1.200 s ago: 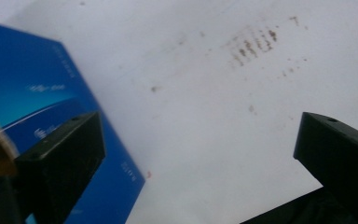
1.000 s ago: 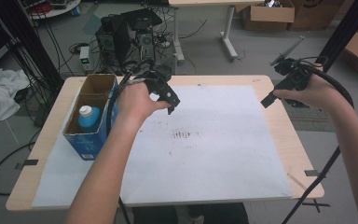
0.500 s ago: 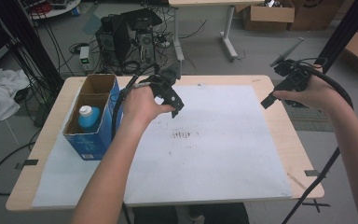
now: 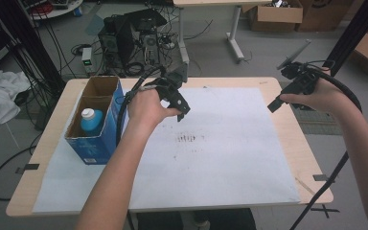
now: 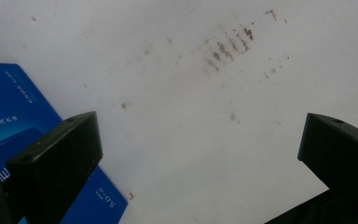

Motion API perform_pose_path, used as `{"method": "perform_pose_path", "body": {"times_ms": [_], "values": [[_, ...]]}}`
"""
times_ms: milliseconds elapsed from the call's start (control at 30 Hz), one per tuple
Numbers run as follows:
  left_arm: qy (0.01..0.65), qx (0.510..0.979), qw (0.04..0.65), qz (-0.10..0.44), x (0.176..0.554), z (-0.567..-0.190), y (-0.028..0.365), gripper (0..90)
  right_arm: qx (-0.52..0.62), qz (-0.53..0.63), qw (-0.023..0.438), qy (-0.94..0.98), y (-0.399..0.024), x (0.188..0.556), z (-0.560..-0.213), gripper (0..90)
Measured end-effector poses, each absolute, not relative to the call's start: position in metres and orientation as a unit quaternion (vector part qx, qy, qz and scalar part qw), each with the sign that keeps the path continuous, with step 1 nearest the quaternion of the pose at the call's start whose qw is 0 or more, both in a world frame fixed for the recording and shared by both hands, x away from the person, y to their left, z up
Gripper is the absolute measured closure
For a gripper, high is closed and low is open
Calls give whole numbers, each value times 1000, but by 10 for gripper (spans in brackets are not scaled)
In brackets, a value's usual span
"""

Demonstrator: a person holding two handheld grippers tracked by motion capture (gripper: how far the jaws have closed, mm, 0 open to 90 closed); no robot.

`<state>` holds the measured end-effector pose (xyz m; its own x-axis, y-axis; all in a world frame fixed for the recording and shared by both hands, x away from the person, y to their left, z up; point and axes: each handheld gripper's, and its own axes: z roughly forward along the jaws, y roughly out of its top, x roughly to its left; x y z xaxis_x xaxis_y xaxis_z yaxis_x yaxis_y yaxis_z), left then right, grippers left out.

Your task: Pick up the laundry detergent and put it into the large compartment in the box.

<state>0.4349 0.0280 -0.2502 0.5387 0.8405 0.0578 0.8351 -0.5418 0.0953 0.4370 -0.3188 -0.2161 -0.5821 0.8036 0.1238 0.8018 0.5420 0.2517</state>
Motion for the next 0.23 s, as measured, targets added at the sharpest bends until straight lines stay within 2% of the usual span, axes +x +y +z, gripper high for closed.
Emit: {"method": "perform_pose_path", "body": {"times_ms": [233], "values": [[478, 877, 28, 45, 435, -250, 30, 2, 457, 142, 4, 878, -318, 437, -217, 205]]}}
